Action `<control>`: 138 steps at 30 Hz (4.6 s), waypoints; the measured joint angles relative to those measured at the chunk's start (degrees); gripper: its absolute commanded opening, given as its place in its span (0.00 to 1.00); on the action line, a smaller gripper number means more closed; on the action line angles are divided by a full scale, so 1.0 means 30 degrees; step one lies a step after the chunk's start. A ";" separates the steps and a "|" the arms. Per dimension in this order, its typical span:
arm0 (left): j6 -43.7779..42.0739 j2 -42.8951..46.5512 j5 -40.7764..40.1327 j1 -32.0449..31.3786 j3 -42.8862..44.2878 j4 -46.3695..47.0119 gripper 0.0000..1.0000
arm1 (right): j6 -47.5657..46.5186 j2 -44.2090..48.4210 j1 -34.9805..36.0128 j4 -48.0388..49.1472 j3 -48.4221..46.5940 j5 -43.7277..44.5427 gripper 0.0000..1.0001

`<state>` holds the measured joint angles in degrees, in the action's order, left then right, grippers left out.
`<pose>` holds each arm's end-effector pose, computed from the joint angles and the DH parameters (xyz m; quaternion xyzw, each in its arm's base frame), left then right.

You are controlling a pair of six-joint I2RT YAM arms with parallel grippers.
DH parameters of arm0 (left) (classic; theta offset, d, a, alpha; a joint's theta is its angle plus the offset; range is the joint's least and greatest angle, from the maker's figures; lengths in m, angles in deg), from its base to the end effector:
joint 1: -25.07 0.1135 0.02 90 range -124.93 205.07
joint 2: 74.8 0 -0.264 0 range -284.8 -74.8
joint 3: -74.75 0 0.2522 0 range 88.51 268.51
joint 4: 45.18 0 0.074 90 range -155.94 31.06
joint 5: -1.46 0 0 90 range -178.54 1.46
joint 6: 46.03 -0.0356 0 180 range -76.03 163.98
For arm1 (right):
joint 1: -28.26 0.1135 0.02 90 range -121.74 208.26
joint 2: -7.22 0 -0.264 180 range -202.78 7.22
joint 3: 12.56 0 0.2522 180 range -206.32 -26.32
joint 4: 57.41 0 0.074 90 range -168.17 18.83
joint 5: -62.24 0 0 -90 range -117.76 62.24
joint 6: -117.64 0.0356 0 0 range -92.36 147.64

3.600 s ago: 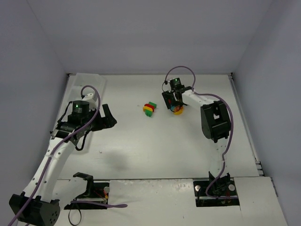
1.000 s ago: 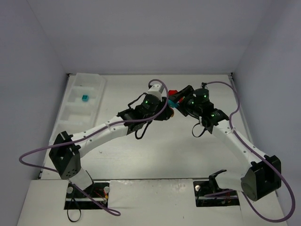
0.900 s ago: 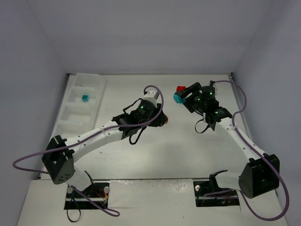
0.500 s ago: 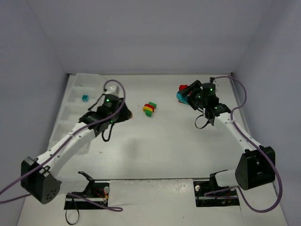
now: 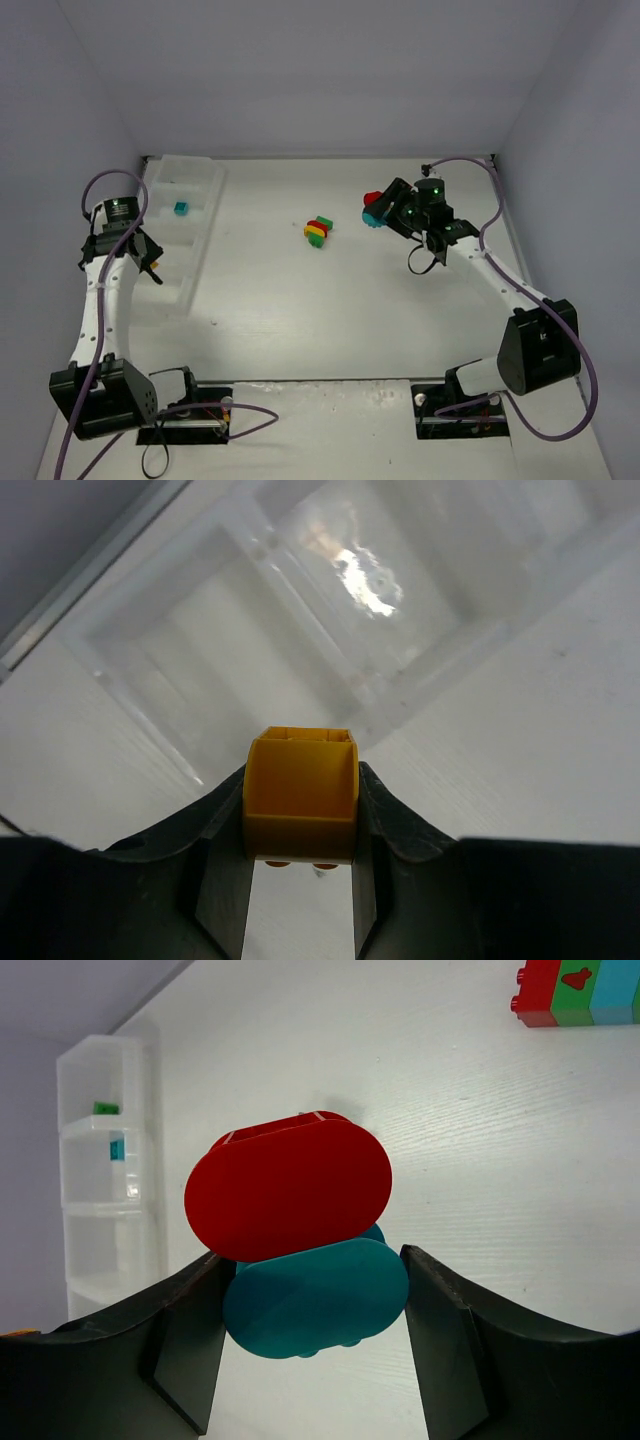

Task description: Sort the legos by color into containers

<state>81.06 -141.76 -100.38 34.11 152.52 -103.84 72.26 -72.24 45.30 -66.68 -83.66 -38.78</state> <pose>0.2333 0.0445 0.3230 -0.3977 0.8394 0.0067 0.3703 0.3088 0.1018 0.3034 0.1364 0.7937 0.3677 0.4649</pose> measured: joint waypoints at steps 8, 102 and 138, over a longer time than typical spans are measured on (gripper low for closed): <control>-0.0729 -0.2725 0.0007 0.1851 -0.0036 0.0066 0.35 | -0.1180 -0.0291 0.0109 -0.0022 0.0000 -0.0984 0.02; 0.0954 -0.4539 1.5125 -0.6594 0.5770 0.2135 0.00 | -1.3158 0.2040 0.6849 -0.0066 0.2353 -0.2834 0.00; -0.2025 -0.4969 0.6062 -0.1144 0.2776 0.5639 0.00 | -1.2582 0.0379 0.2958 -0.2157 -0.0809 -0.5989 0.00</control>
<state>74.98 -156.67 -82.19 30.68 160.85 -86.93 34.51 -71.10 54.17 -73.15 -86.09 -56.75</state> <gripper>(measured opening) 0.292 0.598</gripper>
